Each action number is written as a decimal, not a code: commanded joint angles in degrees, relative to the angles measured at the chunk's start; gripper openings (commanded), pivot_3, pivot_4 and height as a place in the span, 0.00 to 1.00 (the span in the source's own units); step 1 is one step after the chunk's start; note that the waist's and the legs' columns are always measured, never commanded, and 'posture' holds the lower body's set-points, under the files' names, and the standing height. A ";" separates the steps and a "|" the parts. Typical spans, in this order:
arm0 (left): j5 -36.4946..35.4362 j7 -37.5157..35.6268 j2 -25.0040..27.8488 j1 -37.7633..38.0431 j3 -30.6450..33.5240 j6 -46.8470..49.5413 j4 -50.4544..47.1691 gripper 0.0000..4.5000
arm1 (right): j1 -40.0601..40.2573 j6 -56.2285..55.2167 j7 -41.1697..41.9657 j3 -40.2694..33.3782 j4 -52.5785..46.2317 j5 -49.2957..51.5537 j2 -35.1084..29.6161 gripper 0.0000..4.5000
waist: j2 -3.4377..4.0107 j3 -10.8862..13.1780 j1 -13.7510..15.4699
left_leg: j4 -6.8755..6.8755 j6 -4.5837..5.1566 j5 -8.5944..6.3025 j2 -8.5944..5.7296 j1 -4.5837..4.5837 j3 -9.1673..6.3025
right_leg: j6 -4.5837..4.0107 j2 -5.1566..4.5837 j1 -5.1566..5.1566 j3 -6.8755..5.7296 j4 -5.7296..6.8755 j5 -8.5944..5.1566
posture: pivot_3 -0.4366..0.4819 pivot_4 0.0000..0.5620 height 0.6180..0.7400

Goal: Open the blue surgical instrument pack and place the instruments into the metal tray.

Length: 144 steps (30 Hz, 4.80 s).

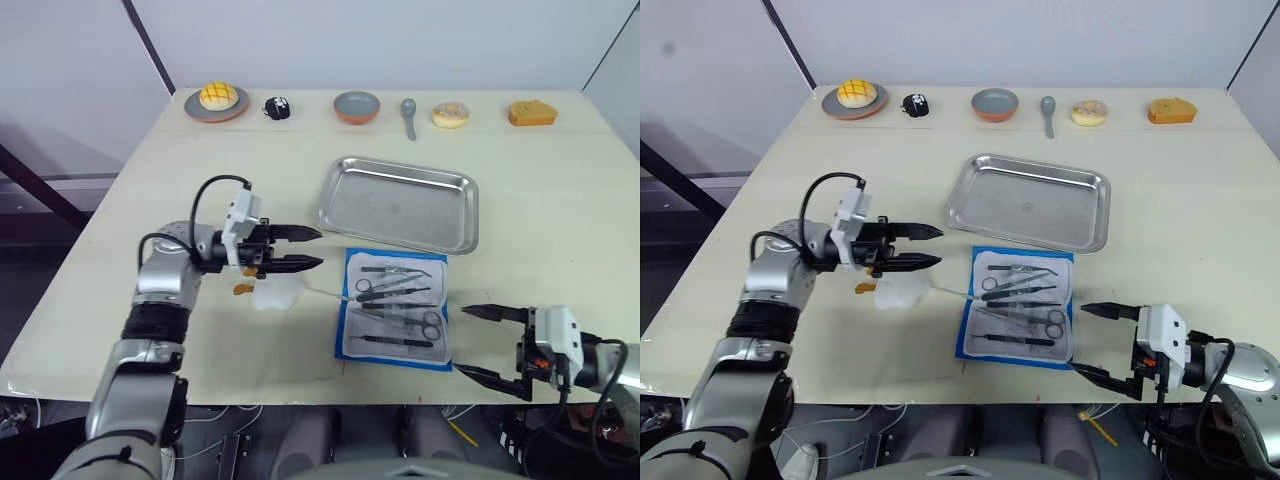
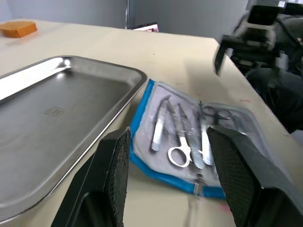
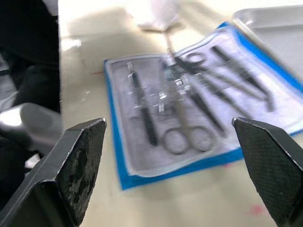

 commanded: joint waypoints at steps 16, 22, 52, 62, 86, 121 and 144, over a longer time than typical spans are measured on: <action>-11.42 -2.80 17.59 0.07 -5.25 3.75 -21.81 0.98 | -13.99 -0.39 -2.50 6.68 5.52 -5.26 2.73 1.00 | 0.02 0.34 -0.04 | -0.10 0.02 -0.01 0.01 0.04 0.10 | -0.01 0.04 -0.02 0.06 -0.01 -0.01 | 0.48 0.27 1.00; -11.38 -2.80 16.64 0.77 -5.27 4.28 -22.77 0.98 | -18.84 -2.99 -2.04 10.15 12.15 -8.12 5.52 1.00 | 0.04 0.63 -0.09 | -0.10 0.00 0.00 0.01 0.04 0.11 | -0.02 0.08 -0.05 0.06 0.00 -0.01 | 0.48 0.27 1.00; -5.43 -1.15 7.43 0.55 -5.92 2.89 -15.58 0.98 | -19.55 3.20 -6.05 17.68 24.45 -15.93 8.74 1.00 | -0.01 0.71 -0.19 | -0.10 -0.21 0.12 0.05 0.16 0.15 | -0.02 0.12 0.00 0.10 0.05 -0.01 | 0.48 0.27 1.00; 3.05 5.74 -0.40 -1.35 -9.31 1.90 -10.03 0.98 | -20.20 7.71 -6.74 18.53 23.90 -16.66 7.84 1.00 | -0.21 0.57 -0.19 | -0.09 -0.20 0.12 0.05 0.18 0.16 | -0.02 0.11 0.03 0.11 0.05 0.00 | 0.48 0.27 1.00; 19.91 6.75 -16.26 -15.58 -14.45 -18.04 28.46 0.46 | -21.63 3.26 -7.71 20.52 27.39 -18.99 7.67 1.00 | -0.53 0.32 -0.24 | -0.08 -0.21 0.12 -0.01 0.19 0.14 | -0.02 0.12 0.04 0.06 0.06 0.00 | 0.48 0.27 1.00; 26.62 5.48 -17.75 -22.29 -13.17 -20.41 34.78 0.03 | -22.55 1.74 -9.01 22.23 29.74 -20.24 8.37 1.00 | -0.79 0.04 -0.40 | -0.08 -0.01 0.01 -0.01 0.25 0.11 | -0.02 0.14 0.08 0.03 0.11 0.00 | 0.48 0.27 1.00; 26.30 4.33 -12.71 -19.35 -13.91 -7.27 18.22 0.03 | -22.59 3.20 -9.66 23.22 29.88 -20.37 7.94 1.00 | -0.79 0.04 -1.00 | -0.09 -0.02 0.02 0.04 0.24 0.07 | -0.02 0.16 0.06 0.02 0.11 0.00 | 0.48 0.27 1.00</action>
